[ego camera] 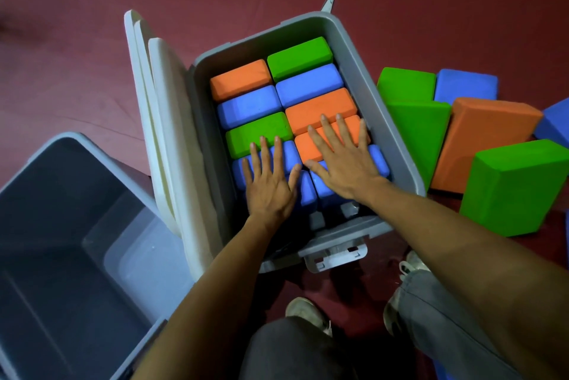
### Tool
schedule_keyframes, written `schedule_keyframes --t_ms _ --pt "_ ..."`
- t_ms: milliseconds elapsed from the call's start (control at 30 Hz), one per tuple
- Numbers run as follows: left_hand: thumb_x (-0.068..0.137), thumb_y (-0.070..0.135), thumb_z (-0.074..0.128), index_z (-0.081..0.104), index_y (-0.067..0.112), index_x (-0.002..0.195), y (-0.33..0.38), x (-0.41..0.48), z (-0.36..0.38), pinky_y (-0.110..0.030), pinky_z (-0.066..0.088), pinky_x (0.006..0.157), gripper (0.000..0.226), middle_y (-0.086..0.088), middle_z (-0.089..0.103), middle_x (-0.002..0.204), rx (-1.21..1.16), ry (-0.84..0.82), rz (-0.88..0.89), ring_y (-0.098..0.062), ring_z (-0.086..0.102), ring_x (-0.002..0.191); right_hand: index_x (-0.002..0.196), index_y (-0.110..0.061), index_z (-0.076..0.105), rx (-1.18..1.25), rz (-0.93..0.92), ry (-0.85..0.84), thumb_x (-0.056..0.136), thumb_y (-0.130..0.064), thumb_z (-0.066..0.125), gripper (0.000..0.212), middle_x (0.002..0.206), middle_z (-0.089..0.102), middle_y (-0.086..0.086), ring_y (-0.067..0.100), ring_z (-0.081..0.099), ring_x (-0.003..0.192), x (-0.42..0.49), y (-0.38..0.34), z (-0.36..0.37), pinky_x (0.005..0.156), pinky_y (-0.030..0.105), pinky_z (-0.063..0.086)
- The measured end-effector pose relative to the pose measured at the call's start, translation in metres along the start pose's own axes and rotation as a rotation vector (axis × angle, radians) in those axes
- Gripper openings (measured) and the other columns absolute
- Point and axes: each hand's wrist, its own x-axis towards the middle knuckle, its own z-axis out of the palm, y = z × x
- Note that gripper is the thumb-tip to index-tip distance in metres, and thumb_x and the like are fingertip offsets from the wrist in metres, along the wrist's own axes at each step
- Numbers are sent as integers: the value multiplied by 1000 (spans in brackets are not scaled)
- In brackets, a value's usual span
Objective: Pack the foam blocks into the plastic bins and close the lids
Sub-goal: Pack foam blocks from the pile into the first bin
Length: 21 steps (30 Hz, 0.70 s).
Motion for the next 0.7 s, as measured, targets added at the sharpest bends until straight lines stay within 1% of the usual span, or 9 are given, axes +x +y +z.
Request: schedule_keyframes --t_ms 67,133,233,333,400,467,533,600,700 --pt "100 64 20 7 22 161 0 -1 3 -53 10 122 75 -10 7 167 0 32 12 -30 1 154 161 -25 12 -6 3 41 98 -69 14 78 168 3 8 35 1 154 2 0 6 115 71 4" --pt "100 63 21 8 22 161 0 0 4 -52 9 123 74 -10 7 167 8 55 12 -30 0 154 161 -24 12 -2 0 70 98 -69 17 77 168 3 9 35 2 154 3 2 8 115 71 4" --pt "101 62 21 8 23 160 1 4 4 -52 9 122 73 -10 5 167 8 65 11 -29 -1 154 161 -26 10 0 16 88 98 -69 17 77 168 2 8 33 1 154 6 2 9 116 70 4" --pt "100 62 24 12 23 160 1 3 3 -51 10 123 72 -10 9 167 3 68 17 -30 1 154 161 -29 10 28 77 104 98 -68 16 74 169 4 7 30 2 155 11 -3 9 117 67 3" --pt "99 62 30 24 19 158 0 8 0 -52 13 122 73 -17 21 163 6 89 54 -37 12 152 161 -28 10 35 108 108 98 -67 15 75 168 4 8 30 2 155 13 -6 9 118 67 1" --pt "98 62 36 42 11 150 -2 18 -3 -56 20 119 73 -26 39 151 36 127 117 -48 31 141 161 -27 10 39 91 95 97 -67 11 75 168 5 9 31 2 155 17 -7 7 118 66 0" --pt "97 63 39 51 6 142 -4 29 -5 -59 22 116 73 -30 46 143 64 155 141 -51 39 133 161 -28 11 33 60 86 96 -67 8 75 168 5 10 32 3 155 25 -3 5 118 65 1" --pt "97 65 37 45 8 146 -4 33 -3 -58 17 119 76 -26 38 151 35 161 111 -47 31 141 161 -34 8 29 53 66 95 -68 10 74 168 4 9 33 1 154 39 5 2 118 66 1" --pt "99 62 27 20 13 159 -5 34 0 -52 10 123 78 -18 12 165 -19 147 93 -34 6 153 158 -43 5 44 86 73 93 -72 17 73 169 1 5 34 -4 154 49 8 2 115 70 0"
